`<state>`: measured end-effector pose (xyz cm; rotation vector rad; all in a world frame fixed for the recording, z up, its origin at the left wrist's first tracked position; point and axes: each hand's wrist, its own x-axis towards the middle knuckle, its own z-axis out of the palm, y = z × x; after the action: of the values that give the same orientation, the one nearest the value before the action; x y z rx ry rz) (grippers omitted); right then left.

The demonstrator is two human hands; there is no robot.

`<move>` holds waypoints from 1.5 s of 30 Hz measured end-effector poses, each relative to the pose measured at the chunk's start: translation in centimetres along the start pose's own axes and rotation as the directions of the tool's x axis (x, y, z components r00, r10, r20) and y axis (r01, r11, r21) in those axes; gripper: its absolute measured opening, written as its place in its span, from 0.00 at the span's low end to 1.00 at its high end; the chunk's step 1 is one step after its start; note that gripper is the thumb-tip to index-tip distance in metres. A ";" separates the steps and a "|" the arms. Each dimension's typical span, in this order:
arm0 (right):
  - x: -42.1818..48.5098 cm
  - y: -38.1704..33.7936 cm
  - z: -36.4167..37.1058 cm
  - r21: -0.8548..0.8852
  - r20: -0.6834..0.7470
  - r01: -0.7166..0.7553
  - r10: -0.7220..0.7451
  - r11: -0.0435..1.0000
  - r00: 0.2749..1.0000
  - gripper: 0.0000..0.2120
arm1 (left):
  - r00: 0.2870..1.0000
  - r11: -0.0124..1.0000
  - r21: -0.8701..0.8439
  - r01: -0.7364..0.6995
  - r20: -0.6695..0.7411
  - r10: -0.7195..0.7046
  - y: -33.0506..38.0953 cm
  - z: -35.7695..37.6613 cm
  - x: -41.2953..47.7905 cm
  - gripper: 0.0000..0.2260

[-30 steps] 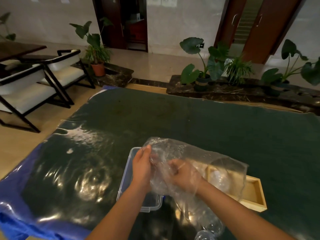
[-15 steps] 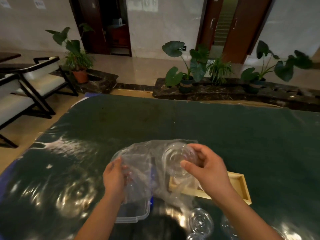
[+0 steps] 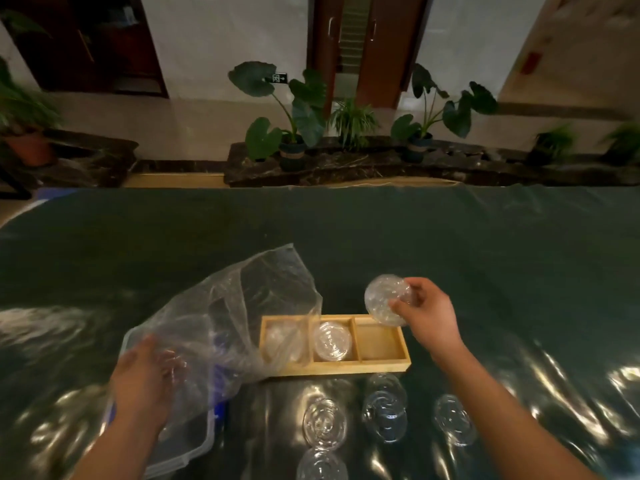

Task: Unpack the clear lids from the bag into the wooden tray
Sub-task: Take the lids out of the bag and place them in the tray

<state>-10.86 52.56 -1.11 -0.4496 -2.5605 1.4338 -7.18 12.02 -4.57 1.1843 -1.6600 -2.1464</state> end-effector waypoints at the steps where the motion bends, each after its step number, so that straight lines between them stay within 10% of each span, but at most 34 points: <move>1: 0.6 1.3 0.2 -0.111 -0.009 -0.004 0.003 0.994 1.000 0.16 | 1.000 0.999 0.022 0.025 -0.018 -0.025 -0.1 0.3 0.0 0.16; 18: 1.7 11.3 7.0 -0.724 0.319 0.489 -0.392 0.487 0.863 0.19 | 0.998 0.995 0.088 0.044 0.033 -0.047 -2.1 2.1 -1.4 0.22; 39: 5.0 12.5 6.5 -0.565 0.612 0.488 -0.059 0.665 0.789 0.18 | 0.997 0.992 0.104 0.076 -0.039 -0.072 -2.7 2.0 -1.9 0.17; 45: 4.2 13.0 5.3 -0.537 0.439 0.452 -0.221 0.712 0.871 0.17 | 0.994 0.994 0.067 0.091 -0.062 -0.086 -2.6 1.5 -1.6 0.18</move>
<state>-14.08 56.18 -14.93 0.2475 -3.1536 0.5234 -6.32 14.98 -5.96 1.3518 -1.7007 -2.0978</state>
